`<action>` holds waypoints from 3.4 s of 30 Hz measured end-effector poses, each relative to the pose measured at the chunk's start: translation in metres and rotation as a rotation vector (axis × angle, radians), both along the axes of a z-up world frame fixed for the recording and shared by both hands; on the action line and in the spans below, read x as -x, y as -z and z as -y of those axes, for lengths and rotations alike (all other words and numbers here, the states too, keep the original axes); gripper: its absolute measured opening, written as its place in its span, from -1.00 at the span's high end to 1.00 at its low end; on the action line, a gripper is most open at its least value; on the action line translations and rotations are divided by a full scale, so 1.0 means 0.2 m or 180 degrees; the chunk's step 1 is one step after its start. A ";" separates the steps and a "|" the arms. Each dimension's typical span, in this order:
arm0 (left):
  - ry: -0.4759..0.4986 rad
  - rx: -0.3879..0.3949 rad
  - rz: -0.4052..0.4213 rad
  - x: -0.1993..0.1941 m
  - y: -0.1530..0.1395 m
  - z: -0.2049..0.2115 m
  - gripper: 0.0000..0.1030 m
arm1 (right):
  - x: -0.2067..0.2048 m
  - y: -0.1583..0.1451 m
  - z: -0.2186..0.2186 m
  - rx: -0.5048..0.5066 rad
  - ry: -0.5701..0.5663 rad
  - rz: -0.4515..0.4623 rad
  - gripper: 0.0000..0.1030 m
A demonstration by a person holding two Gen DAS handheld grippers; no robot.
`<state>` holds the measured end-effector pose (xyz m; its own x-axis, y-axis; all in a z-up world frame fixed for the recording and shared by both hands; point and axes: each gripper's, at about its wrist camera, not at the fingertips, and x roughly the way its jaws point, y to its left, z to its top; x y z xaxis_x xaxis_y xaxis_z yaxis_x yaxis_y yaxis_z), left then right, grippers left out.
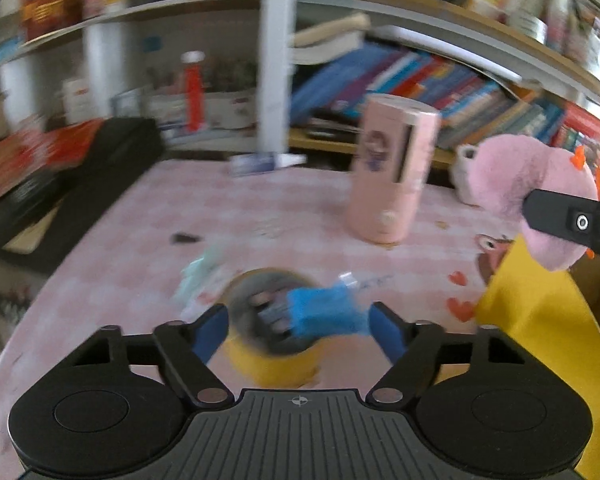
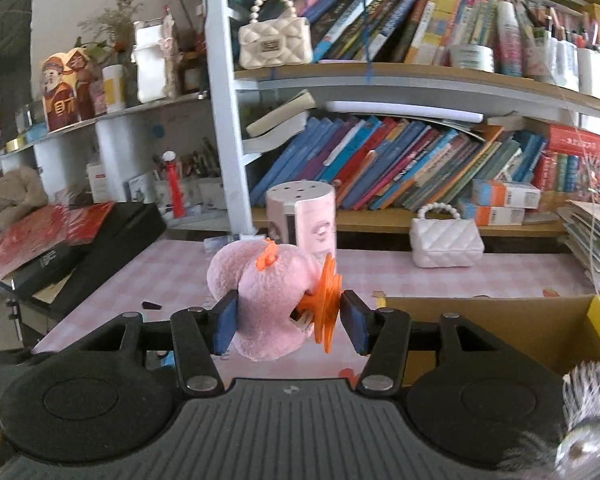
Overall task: Organize objects
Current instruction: 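Grasp the blue packet on the tape roll with the left tool while the right tool lifts the plush, then carry the blue packet in the left tool and plush in the right tool toward the box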
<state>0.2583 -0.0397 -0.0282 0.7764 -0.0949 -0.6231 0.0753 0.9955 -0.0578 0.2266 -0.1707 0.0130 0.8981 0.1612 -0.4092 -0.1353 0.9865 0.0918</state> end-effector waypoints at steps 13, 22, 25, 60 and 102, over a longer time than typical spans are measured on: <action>0.0032 0.0091 -0.0214 -0.10 0.06 0.05 0.27 | 0.07 0.00 0.02 0.0043 0.0021 -0.0029 0.00; -0.0007 0.0318 -0.0043 0.15 -0.11 -0.14 0.27 | 0.13 0.00 -0.06 0.0051 -0.0057 -0.0082 0.00; -0.0062 0.0375 -0.0018 0.27 -0.16 -0.22 0.27 | 0.16 0.00 -0.10 0.0090 -0.0090 -0.0107 0.00; 0.0205 0.0456 -0.0021 1.17 -0.18 -0.55 0.27 | 1.00 0.16 -0.36 0.0036 0.0159 -0.0878 0.00; 0.1736 0.0409 -0.0104 1.33 -0.16 0.06 0.27 | 1.62 0.20 0.18 -0.0216 0.1665 -0.0987 0.00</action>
